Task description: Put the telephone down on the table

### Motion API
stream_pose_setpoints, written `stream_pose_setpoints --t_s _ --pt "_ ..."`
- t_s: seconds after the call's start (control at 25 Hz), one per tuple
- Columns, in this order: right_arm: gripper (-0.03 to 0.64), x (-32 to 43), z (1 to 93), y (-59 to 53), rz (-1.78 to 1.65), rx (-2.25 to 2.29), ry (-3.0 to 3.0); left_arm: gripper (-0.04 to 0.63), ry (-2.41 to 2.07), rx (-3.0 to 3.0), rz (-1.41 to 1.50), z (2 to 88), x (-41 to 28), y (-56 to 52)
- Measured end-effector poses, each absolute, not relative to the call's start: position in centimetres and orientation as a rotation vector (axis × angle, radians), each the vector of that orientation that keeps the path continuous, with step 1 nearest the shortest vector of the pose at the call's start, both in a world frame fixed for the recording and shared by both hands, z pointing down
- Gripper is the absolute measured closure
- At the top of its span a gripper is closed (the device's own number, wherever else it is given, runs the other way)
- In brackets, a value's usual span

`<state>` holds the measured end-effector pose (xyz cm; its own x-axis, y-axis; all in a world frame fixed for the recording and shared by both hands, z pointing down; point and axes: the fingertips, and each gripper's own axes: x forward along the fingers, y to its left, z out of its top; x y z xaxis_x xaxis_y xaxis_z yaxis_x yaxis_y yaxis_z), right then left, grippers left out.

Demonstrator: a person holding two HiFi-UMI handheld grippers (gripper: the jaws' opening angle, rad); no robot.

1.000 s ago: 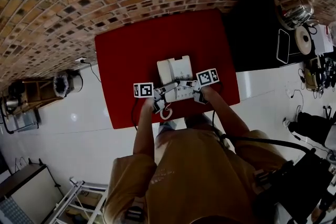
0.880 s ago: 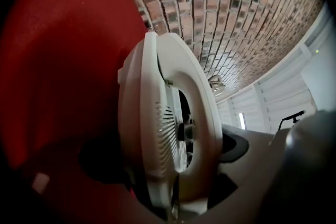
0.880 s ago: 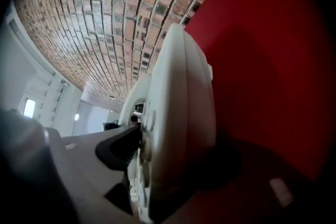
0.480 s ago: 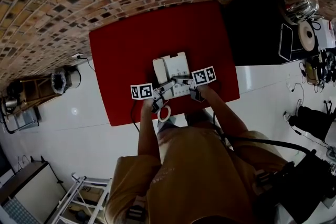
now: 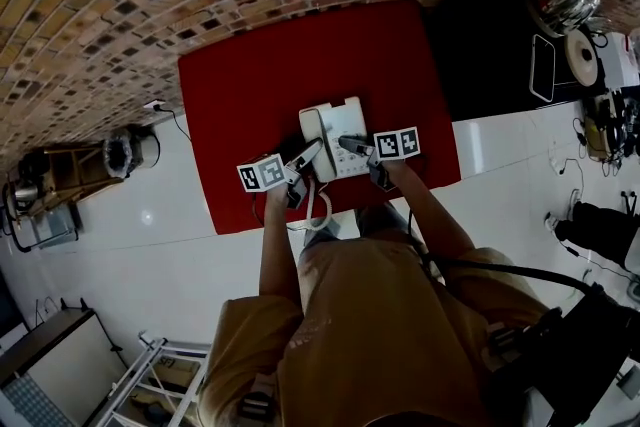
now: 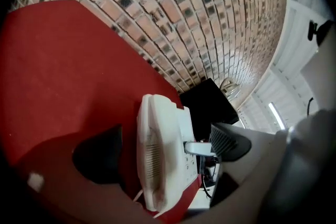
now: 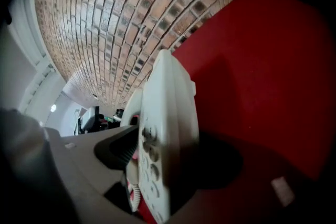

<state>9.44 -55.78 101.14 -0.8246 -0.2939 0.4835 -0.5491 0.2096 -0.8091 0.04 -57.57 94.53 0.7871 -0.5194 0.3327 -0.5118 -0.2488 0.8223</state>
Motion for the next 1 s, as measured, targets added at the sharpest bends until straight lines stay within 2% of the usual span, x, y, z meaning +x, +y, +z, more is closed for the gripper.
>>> stream_pose_setpoints --t_s 0.16,0.32,0.44,0.56,0.72,0.8,1.0 --pt "0.275 13.3 100.8 -56.7 1.413 1.083 -2.216 0.087 -0.805 1.946 0.018 92.8 -1.1 -57.0" --pt "0.276 16.3 96.4 -57.7 1.349 1.255 -2.306 0.089 -0.942 2.081 0.073 88.9 -1.8 -56.1" --pt "0.276 17.0 89.6 -58.9 1.157 1.309 -2.507 0.089 -1.077 2.167 0.107 85.0 -2.7 -56.0" --pt "0.273 17.3 81.5 -59.2 0.795 1.392 -2.665 0.089 -1.181 2.272 0.063 79.1 -3.4 -55.8" --pt "0.187 17.5 70.5 -59.1 0.417 1.593 -2.782 0.089 -1.402 2.368 -0.099 69.7 -5.5 -55.2" --pt "0.169 17.3 65.5 -58.9 0.265 1.676 -2.811 0.089 -1.517 2.406 -0.172 65.4 -6.3 -54.8" --pt "0.183 15.5 57.1 -57.1 -0.074 1.692 -2.782 0.089 -1.76 2.483 -0.177 58.4 -6.9 -53.5"
